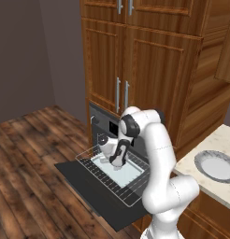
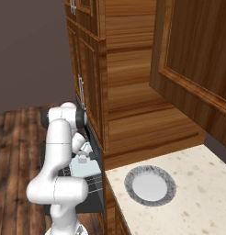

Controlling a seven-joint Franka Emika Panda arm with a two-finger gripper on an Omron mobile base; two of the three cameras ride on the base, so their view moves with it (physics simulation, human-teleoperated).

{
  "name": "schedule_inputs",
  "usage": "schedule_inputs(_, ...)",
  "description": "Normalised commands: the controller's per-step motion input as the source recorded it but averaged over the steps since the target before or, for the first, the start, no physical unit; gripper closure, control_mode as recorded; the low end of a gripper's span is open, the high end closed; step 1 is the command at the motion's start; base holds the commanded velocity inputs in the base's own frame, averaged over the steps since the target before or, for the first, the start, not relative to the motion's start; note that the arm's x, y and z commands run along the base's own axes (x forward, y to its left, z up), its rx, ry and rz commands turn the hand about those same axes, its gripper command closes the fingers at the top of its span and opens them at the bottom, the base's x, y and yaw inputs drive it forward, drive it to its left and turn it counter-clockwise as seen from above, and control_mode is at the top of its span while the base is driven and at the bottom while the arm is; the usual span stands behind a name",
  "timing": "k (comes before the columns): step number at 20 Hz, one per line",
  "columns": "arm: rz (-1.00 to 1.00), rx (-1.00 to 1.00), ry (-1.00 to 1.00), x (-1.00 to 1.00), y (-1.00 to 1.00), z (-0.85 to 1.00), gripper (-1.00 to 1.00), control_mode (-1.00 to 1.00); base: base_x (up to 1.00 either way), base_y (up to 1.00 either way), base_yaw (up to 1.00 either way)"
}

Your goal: Take the baked cake out of the oven and place it on the plate for cooling. Then close the oven door.

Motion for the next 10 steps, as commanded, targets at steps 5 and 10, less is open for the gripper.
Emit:
schedule_inputs(5,0.00,0.01,-0.01,-0.06,0.00,0.00,1.00,-1.00,0.00,0.00,0.00)
schedule_inputs(10,0.00,0.00,-0.08,-0.39,0.10,0.25,1.00,-1.00,0.00,0.00,0.00)
